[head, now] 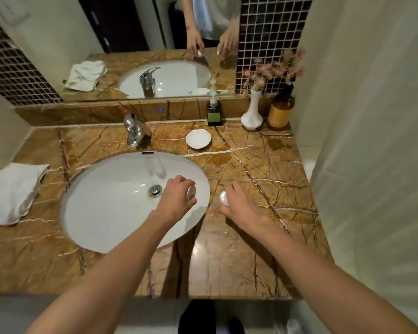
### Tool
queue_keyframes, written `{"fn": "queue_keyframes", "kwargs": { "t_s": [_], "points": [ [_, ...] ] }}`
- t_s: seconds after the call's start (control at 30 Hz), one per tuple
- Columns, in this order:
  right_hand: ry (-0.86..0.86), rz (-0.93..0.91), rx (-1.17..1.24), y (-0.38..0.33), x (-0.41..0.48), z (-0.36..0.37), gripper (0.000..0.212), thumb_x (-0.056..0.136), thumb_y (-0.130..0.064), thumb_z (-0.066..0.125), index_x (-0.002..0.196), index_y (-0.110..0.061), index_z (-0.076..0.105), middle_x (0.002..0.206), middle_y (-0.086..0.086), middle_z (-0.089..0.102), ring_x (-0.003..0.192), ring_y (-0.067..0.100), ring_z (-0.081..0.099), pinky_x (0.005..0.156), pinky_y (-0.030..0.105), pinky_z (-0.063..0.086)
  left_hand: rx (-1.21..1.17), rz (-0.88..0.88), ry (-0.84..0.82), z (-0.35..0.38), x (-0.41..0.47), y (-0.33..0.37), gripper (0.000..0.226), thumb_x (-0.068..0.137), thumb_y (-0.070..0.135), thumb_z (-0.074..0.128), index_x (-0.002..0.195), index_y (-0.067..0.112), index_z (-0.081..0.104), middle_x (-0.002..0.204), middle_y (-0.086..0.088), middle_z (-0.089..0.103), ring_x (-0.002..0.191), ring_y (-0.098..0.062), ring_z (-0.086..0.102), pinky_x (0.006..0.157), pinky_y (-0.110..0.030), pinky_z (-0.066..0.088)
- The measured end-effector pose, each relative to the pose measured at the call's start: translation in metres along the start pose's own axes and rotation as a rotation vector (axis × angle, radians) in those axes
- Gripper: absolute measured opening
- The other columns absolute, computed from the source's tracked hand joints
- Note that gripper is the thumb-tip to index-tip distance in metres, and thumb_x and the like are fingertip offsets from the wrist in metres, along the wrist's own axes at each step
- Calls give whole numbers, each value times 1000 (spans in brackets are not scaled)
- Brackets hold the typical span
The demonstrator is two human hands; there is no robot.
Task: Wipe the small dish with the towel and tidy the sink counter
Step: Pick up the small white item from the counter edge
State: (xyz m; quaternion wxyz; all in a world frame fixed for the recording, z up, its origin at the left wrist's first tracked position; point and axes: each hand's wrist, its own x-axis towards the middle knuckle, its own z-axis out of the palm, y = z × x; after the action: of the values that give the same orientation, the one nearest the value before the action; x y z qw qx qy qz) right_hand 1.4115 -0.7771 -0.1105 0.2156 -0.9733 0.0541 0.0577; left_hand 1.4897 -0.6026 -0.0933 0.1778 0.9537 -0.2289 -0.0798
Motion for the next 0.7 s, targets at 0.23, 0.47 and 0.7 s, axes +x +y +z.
{"fn": "queue_keyframes", "kwargs": {
  "t_s": [0.23, 0.47, 0.7],
  "points": [
    [-7, 34, -33, -22, 92, -5, 46, 86, -20, 68, 126, -9, 48, 122, 9, 47, 94, 21, 54, 82, 37, 52, -68, -24, 29, -19, 80, -46, 43, 80, 20, 62, 122, 14, 55, 117, -12, 56, 107, -28, 47, 88, -35, 41],
    [-17, 126, -30, -25, 147, -7, 41, 90, -24, 63, 124, -7, 47, 125, 10, 44, 100, 26, 53, 78, 33, 43, -142, -38, 27, -13, 155, -53, 50, 78, 26, 66, 125, 13, 53, 121, -14, 58, 113, -30, 48, 97, -42, 41],
    [17, 157, 70, -4, 161, -4, 42, 92, -27, 60, 129, -13, 45, 121, 4, 45, 94, 21, 56, 80, 33, 46, -158, -41, 44, 11, 226, -38, 54, 78, 28, 69, 127, 15, 50, 123, -11, 58, 112, -28, 51, 94, -41, 43]
  ]
}}
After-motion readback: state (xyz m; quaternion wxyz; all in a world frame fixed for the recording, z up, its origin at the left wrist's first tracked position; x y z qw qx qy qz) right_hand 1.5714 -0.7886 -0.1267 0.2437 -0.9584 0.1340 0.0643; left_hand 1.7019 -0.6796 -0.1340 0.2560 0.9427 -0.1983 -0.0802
